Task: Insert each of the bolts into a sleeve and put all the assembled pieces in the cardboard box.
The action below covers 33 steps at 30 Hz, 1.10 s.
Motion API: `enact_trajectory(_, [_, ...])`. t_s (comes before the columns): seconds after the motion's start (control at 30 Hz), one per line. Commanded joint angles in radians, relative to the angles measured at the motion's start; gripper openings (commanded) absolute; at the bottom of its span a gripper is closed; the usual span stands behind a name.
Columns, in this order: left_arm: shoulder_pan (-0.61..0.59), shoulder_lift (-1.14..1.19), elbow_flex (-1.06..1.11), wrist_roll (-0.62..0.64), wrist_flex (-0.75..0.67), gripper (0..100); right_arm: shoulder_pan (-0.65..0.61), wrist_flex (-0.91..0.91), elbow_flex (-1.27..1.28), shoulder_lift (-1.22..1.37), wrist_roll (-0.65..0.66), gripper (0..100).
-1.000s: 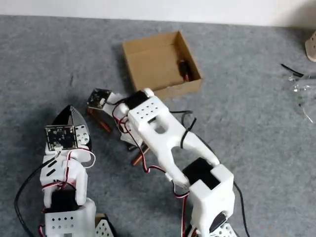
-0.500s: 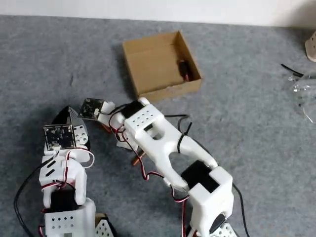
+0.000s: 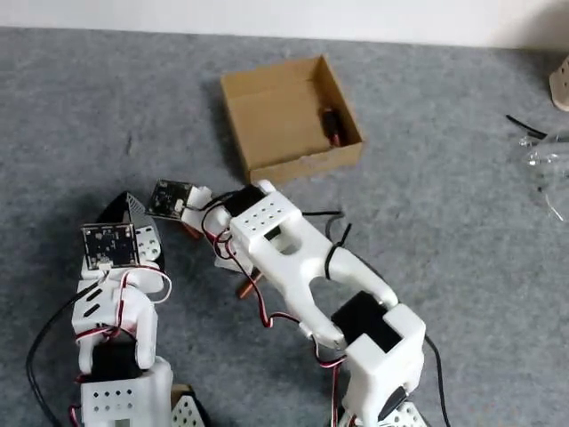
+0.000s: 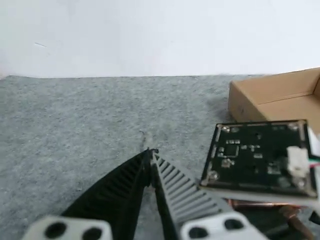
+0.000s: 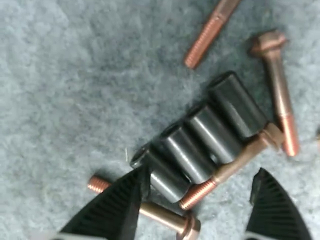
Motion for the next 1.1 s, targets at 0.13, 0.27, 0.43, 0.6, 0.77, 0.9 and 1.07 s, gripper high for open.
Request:
enact_trajectory(0.13, [-0.010, -0.015, 0.019, 0.005, -0.021, 1, -0.033, -0.001, 0.016, -0.024, -0.002, 29.3])
enact_trajectory(0.27, [-0.010, -0.015, 0.019, 0.005, -0.020, 1, 0.008, -0.022, 0.016, -0.025, -0.087, 29.3])
enact_trajectory(0.43, [-0.010, -0.015, 0.019, 0.005, -0.021, 1, 0.070, -0.056, -0.018, -0.025, -0.170, 29.3])
enact_trajectory(0.6, [-0.010, -0.015, 0.019, 0.005, -0.021, 1, 0.071, -0.064, -0.019, -0.027, -0.181, 29.3])
enact_trajectory(0.77, [-0.015, -0.015, 0.019, 0.008, -0.025, 1, 0.067, -0.076, -0.012, -0.025, -0.172, 29.3])
enact_trajectory(0.9, [-0.045, -0.016, 0.019, 0.025, -0.035, 1, 0.067, -0.071, -0.012, -0.025, -0.137, 29.3])
enact_trajectory(1.07, [-0.124, -0.016, 0.019, 0.117, -0.068, 1, 0.067, -0.071, -0.012, -0.025, -0.132, 29.3])
